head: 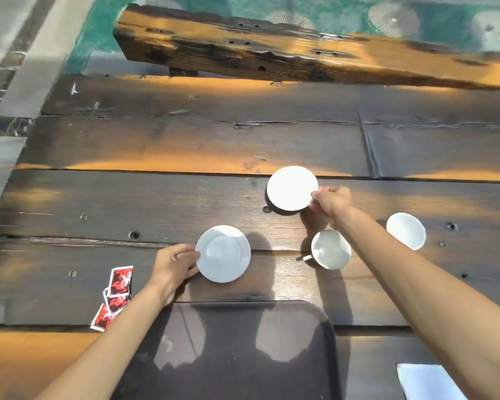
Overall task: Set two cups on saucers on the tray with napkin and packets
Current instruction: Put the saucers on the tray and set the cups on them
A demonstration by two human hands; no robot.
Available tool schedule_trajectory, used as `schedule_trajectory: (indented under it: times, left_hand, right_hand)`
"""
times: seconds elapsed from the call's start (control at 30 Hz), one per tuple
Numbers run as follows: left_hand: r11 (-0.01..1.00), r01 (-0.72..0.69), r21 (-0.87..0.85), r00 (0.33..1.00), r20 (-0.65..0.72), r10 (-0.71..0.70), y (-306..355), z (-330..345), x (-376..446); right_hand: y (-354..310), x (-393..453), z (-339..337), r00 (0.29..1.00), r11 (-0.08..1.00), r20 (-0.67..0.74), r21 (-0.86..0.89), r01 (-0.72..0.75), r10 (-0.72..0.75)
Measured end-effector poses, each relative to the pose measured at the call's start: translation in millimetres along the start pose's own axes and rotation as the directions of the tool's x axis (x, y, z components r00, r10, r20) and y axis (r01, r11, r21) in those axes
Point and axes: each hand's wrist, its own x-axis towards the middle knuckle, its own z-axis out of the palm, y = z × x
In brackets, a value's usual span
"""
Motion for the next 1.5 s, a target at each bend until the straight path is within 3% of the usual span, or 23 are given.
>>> schedule_trajectory:
  times: [0.1,0.4,0.5,0.7,1.03,1.37,1.5]
  left_hand:
    - [0.996,-0.03,-0.08,0.999,-0.027,0.027,0,-21,-21]
    - [0.96,-0.102,-0.262,0.984,-0.166,0.06,-15,-91,-94]
    - [0.943,-0.1,-0.317,0.978,-0.204,0.035,-30,-116,-116]
    - [0.93,-0.044,-0.364,0.97,-0.24,-0.048,-76,-148,-135]
    - [0.923,0.065,-0.378,0.941,-0.284,-0.183,-137,-140,-132]
    - [0.976,0.128,-0.175,0.927,-0.328,-0.181,-163,-126,-125]
    - [0.988,0.136,0.079,0.939,-0.327,-0.103,-164,-126,-130]
  right_hand:
    - [-8,-28,-10,0.998,1.0,0.056,0.008,0.011,-0.011]
    - [17,-157,-25,0.975,0.967,0.21,0.253,0.015,-0.07]
    - [48,-190,-28,0.981,0.981,0.188,0.196,0.003,-0.041]
    - [126,-236,-26,0.978,0.963,0.197,0.243,-0.116,0.068]
    - [239,-262,-26,0.965,0.954,0.142,0.171,-0.245,0.223]
    - [269,-260,-14,0.954,0.932,0.05,0.201,-0.301,0.297]
    - [274,-264,-11,0.952,0.911,0.032,0.284,-0.3,0.304]
